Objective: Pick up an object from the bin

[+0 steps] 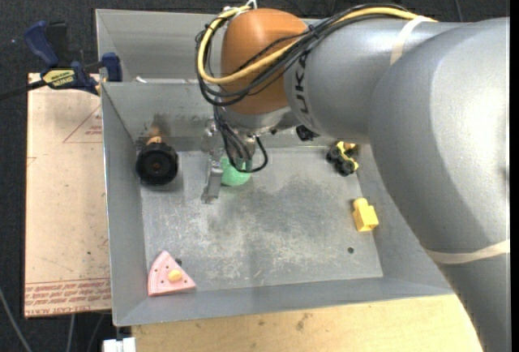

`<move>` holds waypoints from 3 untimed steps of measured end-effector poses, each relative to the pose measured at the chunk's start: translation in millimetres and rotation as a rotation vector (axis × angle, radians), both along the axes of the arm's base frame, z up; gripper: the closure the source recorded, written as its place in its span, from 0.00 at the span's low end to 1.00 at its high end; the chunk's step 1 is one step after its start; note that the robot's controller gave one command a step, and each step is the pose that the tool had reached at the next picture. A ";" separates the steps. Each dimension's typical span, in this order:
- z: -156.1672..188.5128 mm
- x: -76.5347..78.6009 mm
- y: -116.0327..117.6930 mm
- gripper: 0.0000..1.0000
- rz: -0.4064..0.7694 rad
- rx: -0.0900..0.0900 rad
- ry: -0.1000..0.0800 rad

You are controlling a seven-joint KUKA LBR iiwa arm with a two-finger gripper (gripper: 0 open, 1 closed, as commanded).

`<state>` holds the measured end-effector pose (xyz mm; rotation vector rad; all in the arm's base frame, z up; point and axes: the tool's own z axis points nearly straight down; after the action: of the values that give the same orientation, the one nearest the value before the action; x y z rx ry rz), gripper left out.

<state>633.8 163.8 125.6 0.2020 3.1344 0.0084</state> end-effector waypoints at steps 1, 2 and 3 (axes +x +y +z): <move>-32.7 7.3 32.0 0.00 -0.012 -0.005 -0.005; -55.1 24.2 69.6 1.00 0.035 -0.011 -0.003; -55.2 24.1 69.5 1.00 0.034 -0.011 -0.002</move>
Offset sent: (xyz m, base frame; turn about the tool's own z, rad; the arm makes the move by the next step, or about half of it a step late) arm 0.0223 0.0732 -0.0556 -0.0362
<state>657.9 233.3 70.4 0.1483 3.1345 -0.0080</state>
